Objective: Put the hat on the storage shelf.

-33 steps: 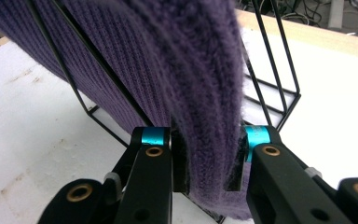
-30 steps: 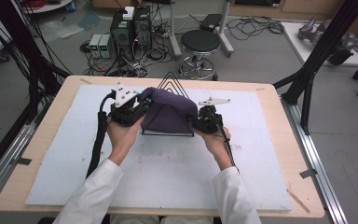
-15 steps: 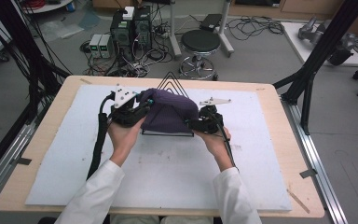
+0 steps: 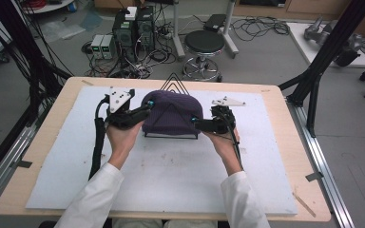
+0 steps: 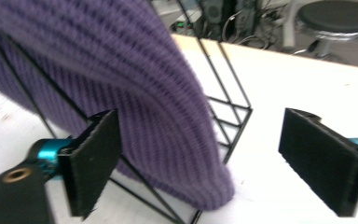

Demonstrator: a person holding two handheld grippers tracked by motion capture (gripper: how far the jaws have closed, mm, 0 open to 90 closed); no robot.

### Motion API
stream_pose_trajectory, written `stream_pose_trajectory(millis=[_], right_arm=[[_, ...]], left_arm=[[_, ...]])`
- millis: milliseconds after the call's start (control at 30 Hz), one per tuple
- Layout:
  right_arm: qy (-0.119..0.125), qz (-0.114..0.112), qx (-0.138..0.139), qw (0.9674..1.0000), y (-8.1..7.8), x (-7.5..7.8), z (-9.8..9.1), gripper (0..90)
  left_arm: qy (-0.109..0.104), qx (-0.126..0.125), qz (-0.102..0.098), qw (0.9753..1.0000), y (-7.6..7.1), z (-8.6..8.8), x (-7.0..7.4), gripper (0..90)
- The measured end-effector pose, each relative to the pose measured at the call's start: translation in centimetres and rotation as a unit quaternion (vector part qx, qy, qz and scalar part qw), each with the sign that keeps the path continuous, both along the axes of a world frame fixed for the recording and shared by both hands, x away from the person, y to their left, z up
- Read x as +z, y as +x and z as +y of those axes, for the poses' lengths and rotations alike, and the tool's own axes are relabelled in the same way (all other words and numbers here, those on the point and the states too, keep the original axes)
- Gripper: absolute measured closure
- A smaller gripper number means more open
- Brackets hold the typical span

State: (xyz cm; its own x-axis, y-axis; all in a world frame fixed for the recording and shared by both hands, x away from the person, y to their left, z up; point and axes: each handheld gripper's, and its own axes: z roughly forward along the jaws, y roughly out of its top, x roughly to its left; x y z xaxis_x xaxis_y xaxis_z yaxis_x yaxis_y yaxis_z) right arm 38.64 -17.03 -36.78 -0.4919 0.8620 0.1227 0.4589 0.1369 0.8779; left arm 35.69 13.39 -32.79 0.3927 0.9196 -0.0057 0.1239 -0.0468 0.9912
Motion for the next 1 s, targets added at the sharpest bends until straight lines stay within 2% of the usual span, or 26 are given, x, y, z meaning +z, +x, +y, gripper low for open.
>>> stream_pose_trajectory(millis=[133, 233, 333, 567, 733, 833, 1000], right_arm=[[0.015, -0.023, -0.018, 0.9995, -0.4, 0.6, -0.1, 11.3], [0.024, -0.049, -0.037, 0.9978, -0.8, 1.1, -0.3, 11.3], [0.026, -0.063, -0.058, 0.996, -1.2, 1.6, -0.8, 11.2], [0.045, -0.103, -0.108, 0.9878, -2.5, 2.9, -3.4, 11.1], [0.059, -0.105, -0.134, 0.9837, -3.5, 3.5, -5.9, 11.1], [0.057, -0.112, -0.15, 0.9807, -4.2, 3.7, -7.4, 11.1], [0.061, -0.114, -0.163, 0.978, -5.0, 3.9, -9.3, 11.2]], left_arm=[[-0.002, 0.009, -0.008, 0.9999, 0.0, 0.5, 0.1, 30.3], [-0.006, 0.008, -0.015, 0.9998, -0.2, 0.8, 0.3, 29.7], [-0.009, 0.007, -0.021, 0.9997, -0.4, 1.2, 0.4, 28.6], [-0.01, 0.016, -0.04, 0.999, -1.3, 2.9, 0.6, 26.2], [-0.001, 0.028, -0.049, 0.9984, -1.9, 4.9, 0.5, 25.6], [-0.008, 0.039, -0.049, 0.998, -2.1, 6.5, 0.5, 25.5], [-0.031, 0.05, -0.056, 0.9967, -2.6, 8.7, 0.5, 25.1]])
